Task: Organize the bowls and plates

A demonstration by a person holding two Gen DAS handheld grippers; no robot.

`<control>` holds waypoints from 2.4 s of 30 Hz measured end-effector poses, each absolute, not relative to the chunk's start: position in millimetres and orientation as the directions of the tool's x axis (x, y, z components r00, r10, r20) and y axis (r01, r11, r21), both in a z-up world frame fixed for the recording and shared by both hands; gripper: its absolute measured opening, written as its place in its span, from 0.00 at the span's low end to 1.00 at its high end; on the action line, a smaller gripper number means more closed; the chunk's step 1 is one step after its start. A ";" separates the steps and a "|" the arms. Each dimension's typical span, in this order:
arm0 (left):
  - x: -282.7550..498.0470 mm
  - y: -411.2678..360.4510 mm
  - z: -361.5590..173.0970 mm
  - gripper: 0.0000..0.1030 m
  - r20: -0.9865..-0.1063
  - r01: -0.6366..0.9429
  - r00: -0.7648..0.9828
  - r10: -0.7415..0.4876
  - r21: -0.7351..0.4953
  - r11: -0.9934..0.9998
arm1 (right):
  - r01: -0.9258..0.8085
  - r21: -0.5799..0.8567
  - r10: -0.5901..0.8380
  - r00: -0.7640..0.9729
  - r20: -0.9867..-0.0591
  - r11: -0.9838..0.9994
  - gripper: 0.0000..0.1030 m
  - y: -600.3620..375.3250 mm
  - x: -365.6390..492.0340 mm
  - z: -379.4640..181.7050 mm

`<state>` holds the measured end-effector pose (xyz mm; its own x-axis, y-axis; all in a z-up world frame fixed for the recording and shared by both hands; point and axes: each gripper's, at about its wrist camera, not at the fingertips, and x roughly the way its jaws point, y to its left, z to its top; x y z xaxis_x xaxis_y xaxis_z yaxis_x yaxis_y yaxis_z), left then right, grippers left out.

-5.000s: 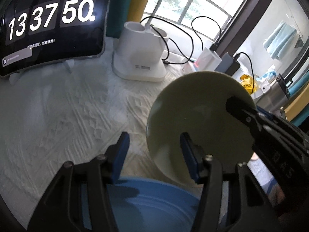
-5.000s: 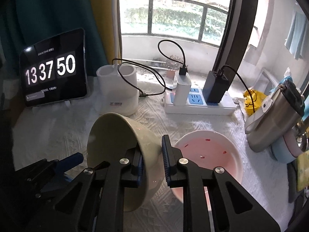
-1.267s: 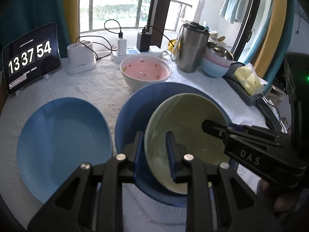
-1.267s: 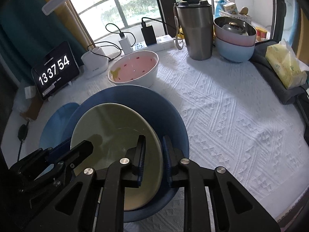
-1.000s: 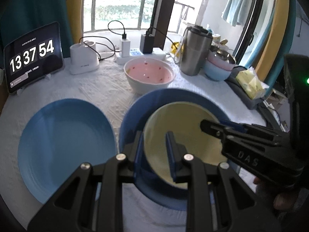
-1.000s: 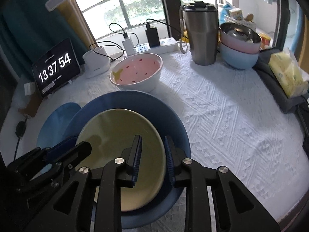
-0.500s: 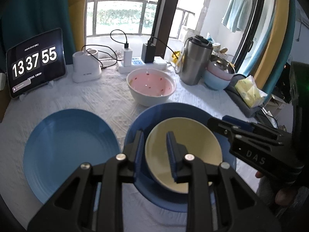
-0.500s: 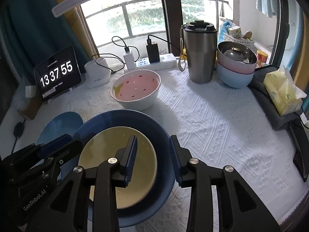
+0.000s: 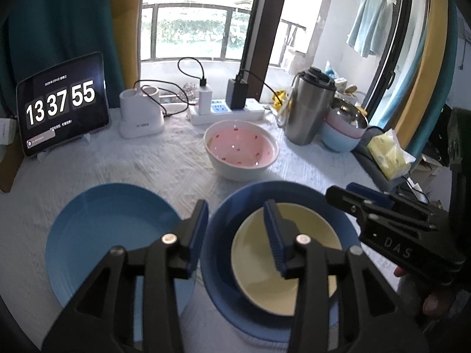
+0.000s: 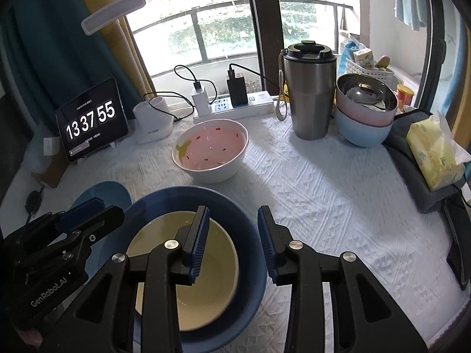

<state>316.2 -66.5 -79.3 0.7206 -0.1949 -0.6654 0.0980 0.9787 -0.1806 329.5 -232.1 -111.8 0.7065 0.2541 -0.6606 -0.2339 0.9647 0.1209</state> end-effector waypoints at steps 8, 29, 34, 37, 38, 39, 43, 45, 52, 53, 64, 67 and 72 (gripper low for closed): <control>329.3 -66.5 -75.9 0.41 -0.664 0.086 0.725 -0.184 -0.177 0.980 | -0.248 0.122 0.265 0.706 -0.657 0.961 0.35 -233.3 345.6 -107.8; 379.3 -62.4 -75.5 0.41 -0.677 0.065 0.719 -0.154 -0.155 0.986 | -0.263 0.120 0.274 0.694 -0.666 0.957 0.35 -239.8 389.3 -110.9; 394.8 -62.7 -82.3 0.41 -0.696 0.069 0.699 -0.165 -0.163 0.984 | -0.275 0.124 0.285 0.687 -0.669 0.953 0.35 -241.0 405.5 -112.3; 404.1 -62.0 -86.3 0.41 -0.705 0.066 0.690 -0.166 -0.167 0.984 | -0.279 0.131 0.293 0.681 -0.671 0.951 0.35 -242.9 415.0 -113.6; 407.2 -61.6 -87.5 0.41 -0.708 0.064 0.687 -0.165 -0.167 0.984 | -0.280 0.135 0.296 0.679 -0.672 0.950 0.35 -243.8 418.3 -114.1; 410.9 -61.2 -89.1 0.41 -0.712 0.064 0.682 -0.167 -0.169 0.983 | -0.280 0.138 0.297 0.678 -0.673 0.950 0.35 -244.4 421.1 -114.6; 422.4 -59.1 -94.5 0.41 -0.729 0.066 0.661 -0.179 -0.182 0.981 | -0.284 0.141 0.302 0.672 -0.676 0.948 0.35 -245.4 433.2 -118.1; 428.6 -59.7 -97.7 0.41 -0.738 0.074 0.650 -0.181 -0.176 0.982 | -0.285 0.150 0.308 0.663 -0.683 0.947 0.36 -245.7 440.5 -121.2; 447.3 -57.2 -106.3 0.41 -0.778 0.087 0.600 -0.186 -0.167 0.982 | -0.294 0.174 0.327 0.628 -0.707 0.940 0.36 -245.7 464.3 -132.0; 451.0 -56.1 -107.7 0.41 -0.784 0.085 0.594 -0.180 -0.162 0.983 | -0.296 0.179 0.331 0.620 -0.711 0.938 0.36 -245.4 467.6 -134.3; 476.5 -54.2 -129.3 0.41 -0.828 0.117 0.537 -0.161 -0.116 0.986 | -0.353 0.227 0.394 0.531 -0.750 0.908 0.35 -235.4 491.4 -149.1; 481.4 -55.5 -131.1 0.41 -0.831 0.125 0.537 -0.145 -0.092 0.988 | -0.371 0.228 0.399 0.495 -0.772 0.900 0.35 -228.5 497.3 -153.5; 490.9 -64.0 -137.0 0.41 -0.844 0.164 0.519 -0.134 -0.055 0.985 | -0.402 0.204 0.389 0.458 -0.800 0.893 0.35 -216.9 506.0 -159.3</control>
